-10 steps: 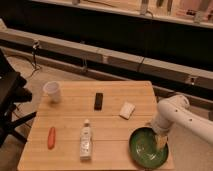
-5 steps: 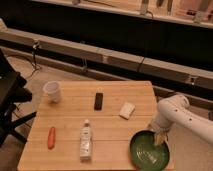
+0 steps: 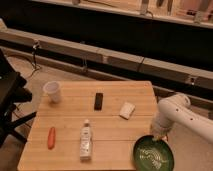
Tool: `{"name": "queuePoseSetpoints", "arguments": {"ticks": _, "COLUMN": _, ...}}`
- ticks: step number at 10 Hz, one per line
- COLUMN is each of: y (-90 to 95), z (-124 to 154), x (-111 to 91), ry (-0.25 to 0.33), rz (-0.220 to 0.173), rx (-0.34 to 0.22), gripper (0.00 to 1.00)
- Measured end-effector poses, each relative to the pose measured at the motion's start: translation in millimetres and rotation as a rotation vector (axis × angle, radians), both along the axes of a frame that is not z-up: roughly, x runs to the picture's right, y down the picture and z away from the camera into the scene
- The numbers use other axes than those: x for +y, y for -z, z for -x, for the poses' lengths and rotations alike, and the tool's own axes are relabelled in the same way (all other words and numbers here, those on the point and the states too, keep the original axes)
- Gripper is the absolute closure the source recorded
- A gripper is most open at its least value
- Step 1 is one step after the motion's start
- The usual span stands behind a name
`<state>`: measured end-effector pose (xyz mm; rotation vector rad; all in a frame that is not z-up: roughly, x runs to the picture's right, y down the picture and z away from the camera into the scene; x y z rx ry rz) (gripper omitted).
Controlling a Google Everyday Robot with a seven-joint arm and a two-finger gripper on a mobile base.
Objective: Pick up the ceramic bowl
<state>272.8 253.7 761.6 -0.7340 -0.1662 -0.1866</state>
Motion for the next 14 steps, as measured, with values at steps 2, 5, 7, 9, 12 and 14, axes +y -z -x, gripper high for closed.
{"name": "queuePoseSetpoints", "arguments": {"ticks": 2, "y": 3.8, "z": -1, "x": -5, "ry": 0.004, "rz": -0.009, "rx": -0.002, "gripper": 0.80}}
{"name": "queuePoseSetpoints", "arguments": {"ticks": 5, "y": 21.3, "z": 2, "x": -35, "ry": 0.007, "rz": -0.039, "rx": -0.006, "gripper": 0.80}}
{"name": "queuePoseSetpoints", "arguments": {"ticks": 7, "y": 20.9, "z": 7, "x": -40, "ry": 0.014, "rz": -0.042, "rx": -0.017, "gripper": 0.80}}
{"name": "queuePoseSetpoints", "arguments": {"ticks": 9, "y": 24.4, "z": 8, "x": -46, "ry": 0.015, "rz": -0.041, "rx": -0.020, "gripper": 0.80}}
{"name": "queuePoseSetpoints", "arguments": {"ticks": 12, "y": 32.2, "z": 5, "x": -60, "ry": 0.011, "rz": -0.046, "rx": -0.022, "gripper": 0.80}}
{"name": "queuePoseSetpoints", "arguments": {"ticks": 14, "y": 37.8, "z": 8, "x": -69, "ry": 0.015, "rz": -0.054, "rx": -0.027, "gripper": 0.80}}
